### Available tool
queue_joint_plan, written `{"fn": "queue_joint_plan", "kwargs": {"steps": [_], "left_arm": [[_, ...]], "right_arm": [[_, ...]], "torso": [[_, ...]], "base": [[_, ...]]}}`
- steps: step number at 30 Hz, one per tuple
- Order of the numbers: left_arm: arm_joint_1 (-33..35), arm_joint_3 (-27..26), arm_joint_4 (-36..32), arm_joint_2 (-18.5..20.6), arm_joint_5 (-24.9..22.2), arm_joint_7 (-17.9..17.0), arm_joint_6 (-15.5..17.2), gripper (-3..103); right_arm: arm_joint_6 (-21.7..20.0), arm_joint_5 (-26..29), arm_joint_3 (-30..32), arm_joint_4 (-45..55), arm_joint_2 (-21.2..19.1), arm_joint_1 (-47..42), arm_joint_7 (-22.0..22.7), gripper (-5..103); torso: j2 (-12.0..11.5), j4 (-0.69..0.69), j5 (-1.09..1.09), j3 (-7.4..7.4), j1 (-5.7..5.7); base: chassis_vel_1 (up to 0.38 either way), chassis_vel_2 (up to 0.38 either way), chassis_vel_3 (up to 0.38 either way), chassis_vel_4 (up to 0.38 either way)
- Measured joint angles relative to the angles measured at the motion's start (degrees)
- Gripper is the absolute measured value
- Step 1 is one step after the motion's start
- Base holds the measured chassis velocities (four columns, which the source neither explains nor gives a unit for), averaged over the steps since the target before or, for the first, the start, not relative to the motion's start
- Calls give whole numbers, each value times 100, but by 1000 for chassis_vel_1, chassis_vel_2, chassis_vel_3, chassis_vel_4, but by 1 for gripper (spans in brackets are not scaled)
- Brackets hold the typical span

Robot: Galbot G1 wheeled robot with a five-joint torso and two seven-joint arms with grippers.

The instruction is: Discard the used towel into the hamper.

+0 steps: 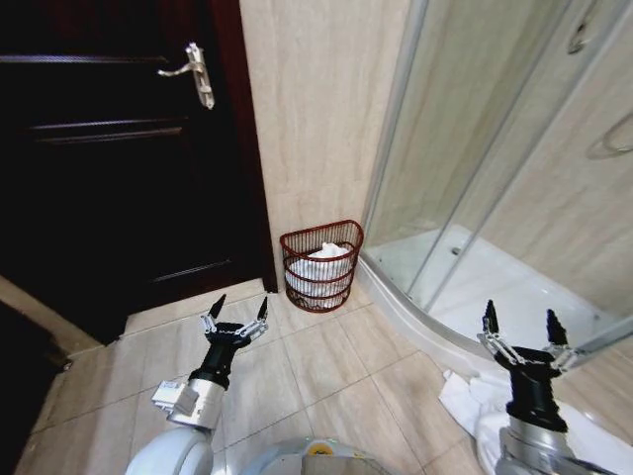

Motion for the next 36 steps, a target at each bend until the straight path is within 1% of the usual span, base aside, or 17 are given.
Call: {"fn": "queue_joint_plan", "kwargs": {"steps": [7, 15, 20, 30, 36], "left_arm": [[0, 0, 0, 0, 0, 0, 0, 100], [0, 0, 0, 0, 0, 0, 0, 100], [0, 0, 0, 0, 0, 0, 0, 100], [0, -1, 0, 1, 0, 0, 0, 100], [0, -1, 0, 0, 0, 0, 0, 100]], "right_arm": [[0, -11, 0, 0, 0, 9, 0, 100], [17, -19, -9, -9, 17, -11, 0, 100], [-89, -111, -29, 0, 45, -55, 129, 100], [-11, 20, -51, 20, 39, 28, 167, 100], [-2, 22, -51, 2, 31, 57, 191, 100]], "torso": [[-53, 0, 0, -41, -1], [-63, -1, 1, -53, 0], [-61, 1, 0, -52, -1], [-49, 0, -1, -43, -1], [-45, 0, 1, -40, -1]], "base": [[-88, -101, -100, -103], [-106, -91, -90, -105], [0, 0, 0, 0], [-6, -5, 4, 4], [-111, -116, 130, 114]]}}
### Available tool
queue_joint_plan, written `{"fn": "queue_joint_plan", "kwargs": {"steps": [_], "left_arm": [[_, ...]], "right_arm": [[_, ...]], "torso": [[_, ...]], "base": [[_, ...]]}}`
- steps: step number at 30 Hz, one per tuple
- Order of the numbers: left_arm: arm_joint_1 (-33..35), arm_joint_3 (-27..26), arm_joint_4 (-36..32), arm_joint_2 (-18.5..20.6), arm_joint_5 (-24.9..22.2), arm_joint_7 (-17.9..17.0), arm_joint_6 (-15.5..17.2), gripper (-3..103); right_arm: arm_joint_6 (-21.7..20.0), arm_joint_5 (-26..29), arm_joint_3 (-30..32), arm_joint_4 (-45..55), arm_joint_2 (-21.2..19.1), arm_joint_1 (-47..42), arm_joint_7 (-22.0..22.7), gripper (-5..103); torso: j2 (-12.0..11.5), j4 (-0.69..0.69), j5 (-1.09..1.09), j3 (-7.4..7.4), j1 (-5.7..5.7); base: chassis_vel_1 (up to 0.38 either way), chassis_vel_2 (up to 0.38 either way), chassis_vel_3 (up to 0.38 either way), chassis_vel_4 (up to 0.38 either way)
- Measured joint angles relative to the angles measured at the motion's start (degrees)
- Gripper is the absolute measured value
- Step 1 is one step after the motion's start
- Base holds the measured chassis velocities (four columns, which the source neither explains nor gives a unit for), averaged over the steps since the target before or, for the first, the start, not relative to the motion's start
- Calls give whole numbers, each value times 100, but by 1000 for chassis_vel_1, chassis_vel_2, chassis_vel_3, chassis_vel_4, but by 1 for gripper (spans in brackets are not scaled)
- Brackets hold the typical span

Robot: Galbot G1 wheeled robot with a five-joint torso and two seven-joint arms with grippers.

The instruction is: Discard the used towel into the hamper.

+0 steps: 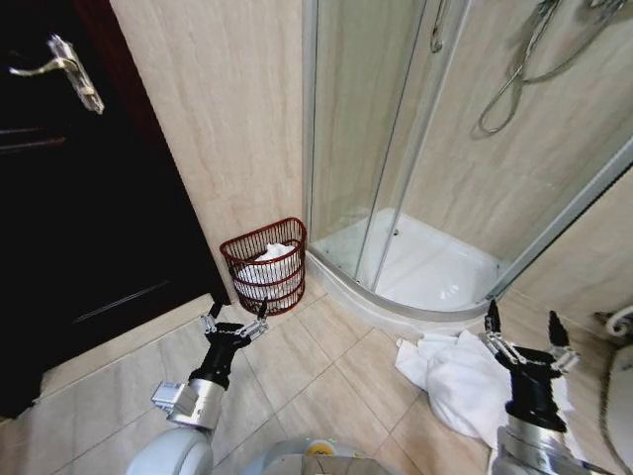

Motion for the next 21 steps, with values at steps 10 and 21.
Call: {"fn": "queue_joint_plan", "kwargs": {"steps": [10, 21], "left_arm": [[0, 1, 0, -3, 0, 0, 0, 100], [0, -1, 0, 1, 0, 0, 0, 100]], "right_arm": [[122, -57, -13, -34, 8, 79, 49, 100], [42, -270, -6, 22, 34, 63, 322, 100]], "torso": [[5, 2, 3, 4, 0], [4, 0, -3, 2, 0]], "base": [[-196, -201, 210, 197], [-38, -28, -15, -25]]}}
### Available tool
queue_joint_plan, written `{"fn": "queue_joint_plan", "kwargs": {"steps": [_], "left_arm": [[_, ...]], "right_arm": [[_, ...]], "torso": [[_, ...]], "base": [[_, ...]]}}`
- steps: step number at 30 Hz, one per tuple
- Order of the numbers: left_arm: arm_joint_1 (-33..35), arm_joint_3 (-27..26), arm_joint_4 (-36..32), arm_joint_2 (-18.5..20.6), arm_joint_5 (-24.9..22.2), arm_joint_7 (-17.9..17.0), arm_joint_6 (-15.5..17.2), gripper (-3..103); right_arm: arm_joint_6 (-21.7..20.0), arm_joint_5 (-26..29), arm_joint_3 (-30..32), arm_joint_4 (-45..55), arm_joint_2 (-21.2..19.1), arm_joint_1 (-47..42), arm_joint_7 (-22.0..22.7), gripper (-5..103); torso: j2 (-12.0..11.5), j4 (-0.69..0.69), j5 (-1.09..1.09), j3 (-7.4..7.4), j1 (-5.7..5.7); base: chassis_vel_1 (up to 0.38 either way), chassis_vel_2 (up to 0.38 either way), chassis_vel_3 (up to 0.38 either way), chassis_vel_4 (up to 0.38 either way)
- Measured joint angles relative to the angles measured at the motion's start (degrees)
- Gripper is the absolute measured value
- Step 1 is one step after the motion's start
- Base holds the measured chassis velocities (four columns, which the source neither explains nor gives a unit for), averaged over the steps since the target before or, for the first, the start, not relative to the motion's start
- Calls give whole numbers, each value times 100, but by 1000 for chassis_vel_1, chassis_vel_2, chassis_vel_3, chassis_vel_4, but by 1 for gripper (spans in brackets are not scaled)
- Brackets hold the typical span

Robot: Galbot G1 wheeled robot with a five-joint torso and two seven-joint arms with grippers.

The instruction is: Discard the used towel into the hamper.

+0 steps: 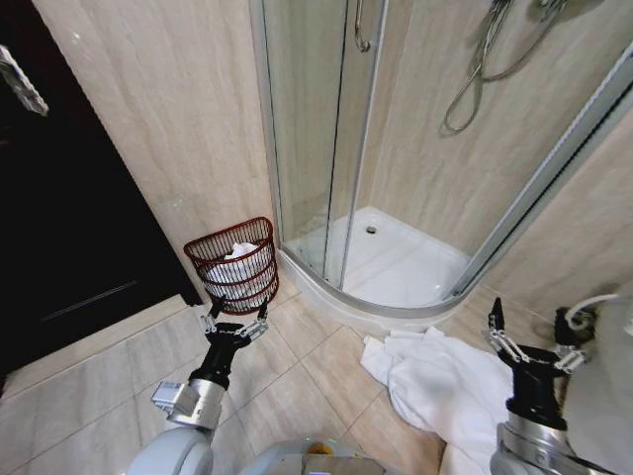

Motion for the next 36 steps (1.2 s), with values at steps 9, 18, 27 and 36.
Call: {"fn": "queue_joint_plan", "kwargs": {"steps": [9, 18, 27, 36], "left_arm": [[0, 1, 0, -2, 0, -1, 0, 100], [0, 1, 0, -2, 0, -1, 0, 100], [0, 2, 0, -2, 0, -1, 0, 100], [0, 2, 0, -2, 0, -1, 0, 100]], "right_arm": [[-387, -346, 9, 110, 22, -74, 491, 100], [-1051, -626, 27, 188, -12, -71, 1069, 100], [-2189, -194, -161, -149, -174, 291, 1091, 100], [-2362, 164, -216, -645, -345, 453, 657, 100]], "torso": [[-56, 1, 2, -56, 0], [-117, 0, 2, -119, 0], [-167, 2, 4, -171, 0], [-169, 2, 2, -173, 0]], "base": [[-63, -60, -69, -62], [-105, -113, -111, -98], [-128, -123, -129, -122], [-59, -63, -53, -64]]}}
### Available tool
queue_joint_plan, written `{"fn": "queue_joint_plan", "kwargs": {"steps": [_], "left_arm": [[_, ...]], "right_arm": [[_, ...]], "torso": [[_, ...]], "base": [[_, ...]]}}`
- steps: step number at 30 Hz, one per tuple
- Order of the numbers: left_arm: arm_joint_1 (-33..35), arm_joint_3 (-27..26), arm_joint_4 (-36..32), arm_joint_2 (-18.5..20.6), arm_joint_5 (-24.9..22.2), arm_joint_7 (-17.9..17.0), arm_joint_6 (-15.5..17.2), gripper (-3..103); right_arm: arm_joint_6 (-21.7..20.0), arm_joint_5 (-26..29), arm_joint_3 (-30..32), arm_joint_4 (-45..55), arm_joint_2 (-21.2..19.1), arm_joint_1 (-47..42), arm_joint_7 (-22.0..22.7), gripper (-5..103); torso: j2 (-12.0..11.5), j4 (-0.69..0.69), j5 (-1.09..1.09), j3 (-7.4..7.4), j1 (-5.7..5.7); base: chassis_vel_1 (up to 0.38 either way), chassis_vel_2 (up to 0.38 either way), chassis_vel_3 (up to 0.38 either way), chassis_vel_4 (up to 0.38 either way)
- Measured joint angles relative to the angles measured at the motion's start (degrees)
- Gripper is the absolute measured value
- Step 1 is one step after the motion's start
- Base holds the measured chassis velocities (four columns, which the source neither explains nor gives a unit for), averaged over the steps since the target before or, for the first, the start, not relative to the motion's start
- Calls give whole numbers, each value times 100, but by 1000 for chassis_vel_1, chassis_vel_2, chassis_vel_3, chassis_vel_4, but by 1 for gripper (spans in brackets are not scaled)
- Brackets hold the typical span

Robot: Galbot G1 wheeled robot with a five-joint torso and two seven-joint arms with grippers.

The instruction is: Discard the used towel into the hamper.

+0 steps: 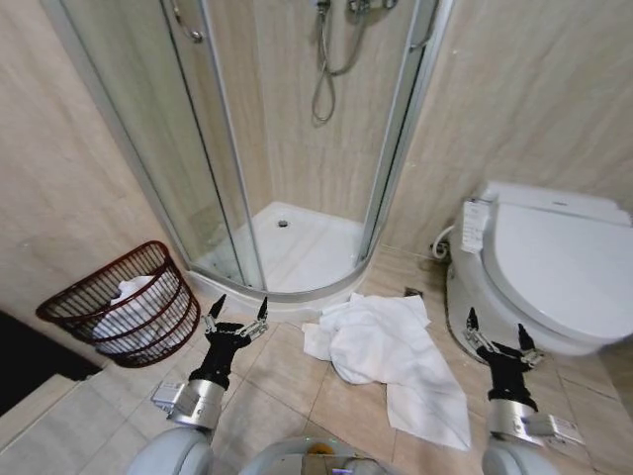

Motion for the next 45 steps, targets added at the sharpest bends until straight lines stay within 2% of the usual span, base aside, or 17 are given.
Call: {"fn": "queue_joint_plan", "kwargs": {"steps": [9, 15, 19, 22, 27, 32, 39, 42, 45], "left_arm": [[0, 0, 0, 0, 0, 0, 0, 100], [0, 0, 0, 0, 0, 0, 0, 100], [0, 0, 0, -1, 0, 0, 0, 100], [0, 0, 0, -1, 0, 0, 0, 100], [0, -1, 0, 0, 0, 0, 0, 100], [0, 0, 0, 0, 0, 0, 0, 100], [0, -1, 0, -1, 0, 0, 0, 100], [0, -1, 0, 0, 0, 0, 0, 100], [0, 0, 0, 0, 0, 0, 0, 100]], "right_arm": [[-124, -9, -165, -609, -205, 368, -423, 100], [-174, -19, -270, -838, -259, 561, -445, 100], [-337, 32, -310, -1027, -393, 765, -455, 100], [-644, 201, -422, -1351, -600, 1052, -481, 100], [-764, 189, -548, -1739, -684, 1269, -561, 100], [-779, -201, -954, -2505, -658, 1703, -727, 100], [-857, -552, -1420, -3479, -610, 2198, -1054, 100], [-809, -994, -1597, -4257, -444, 2611, -1105, 100], [-819, -1132, -1679, -4753, -325, 2877, -1117, 100]], "torso": [[4, -1, 0, 5, 0], [6, -1, 0, 7, 0], [7, -1, -1, 8, 0], [9, 0, -1, 9, 0], [10, 1, -1, 10, 0], [11, -3, 0, 11, 0], [11, -1, -2, 12, 0], [11, -1, 1, 12, 0], [12, -1, -1, 12, 0]], "base": [[0, 0, 0, 0], [0, 0, 0, 0], [34, 39, 33, 33], [68, 65, 65, 69], [47, 54, 63, 49], [0, 0, 0, 0], [0, 0, 0, 0], [0, 0, 0, 0], [0, 0, 0, 0]]}}
